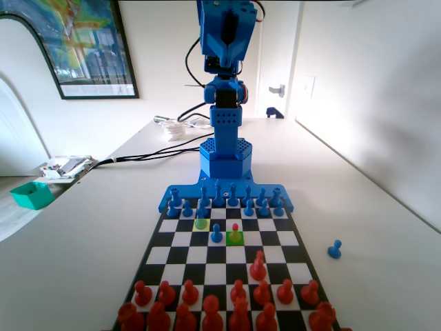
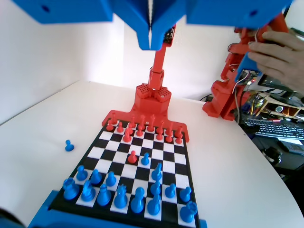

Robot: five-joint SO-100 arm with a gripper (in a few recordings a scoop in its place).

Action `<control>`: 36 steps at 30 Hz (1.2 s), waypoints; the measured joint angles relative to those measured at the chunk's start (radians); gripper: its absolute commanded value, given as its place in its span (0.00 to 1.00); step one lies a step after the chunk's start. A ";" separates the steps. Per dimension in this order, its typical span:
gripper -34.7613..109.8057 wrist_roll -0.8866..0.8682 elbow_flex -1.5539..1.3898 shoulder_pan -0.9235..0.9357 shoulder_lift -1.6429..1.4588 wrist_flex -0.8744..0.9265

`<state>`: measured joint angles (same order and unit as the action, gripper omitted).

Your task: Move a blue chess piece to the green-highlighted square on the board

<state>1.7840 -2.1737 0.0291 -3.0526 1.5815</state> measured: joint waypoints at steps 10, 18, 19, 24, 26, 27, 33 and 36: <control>0.25 -0.106 0.144 -0.031 0.353 0.101; 0.25 -0.264 0.256 -0.028 0.733 0.067; 0.25 -0.281 0.264 -0.029 0.769 0.052; 0.25 -0.371 0.275 -0.028 0.917 -0.025; 0.25 -0.407 0.273 -0.034 0.963 -0.048; 0.25 -0.425 0.273 -0.037 0.982 -0.075; 0.25 -0.552 0.242 -0.063 1.092 -0.206; 0.26 -0.612 0.227 -0.063 1.175 -0.291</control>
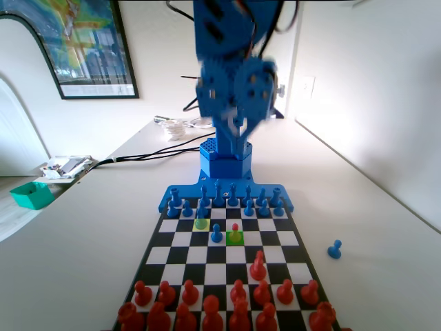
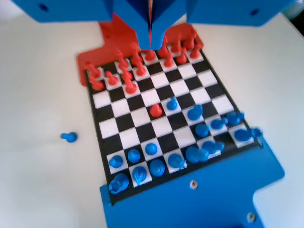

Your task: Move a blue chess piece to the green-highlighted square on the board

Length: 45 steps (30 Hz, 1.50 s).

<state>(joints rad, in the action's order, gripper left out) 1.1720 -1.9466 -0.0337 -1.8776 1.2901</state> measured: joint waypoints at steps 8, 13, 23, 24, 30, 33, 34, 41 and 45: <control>0.30 -0.097 -0.032 0.015 0.195 -0.210; 0.33 -0.094 -0.084 0.011 0.235 -0.295; 0.33 -0.061 -0.189 0.005 0.290 -0.417; 0.33 -0.060 -0.192 0.005 0.301 -0.428; 0.33 -0.043 -0.193 0.003 0.348 -0.462; 0.33 -0.043 -0.195 0.005 0.359 -0.468; 0.33 -0.040 -0.201 0.005 0.364 -0.483; 0.33 -0.025 -0.209 0.012 0.403 -0.497; 0.33 -0.025 -0.209 0.012 0.426 -0.520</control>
<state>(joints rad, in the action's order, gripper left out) 1.1474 -2.1552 -0.0215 -1.4511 0.7701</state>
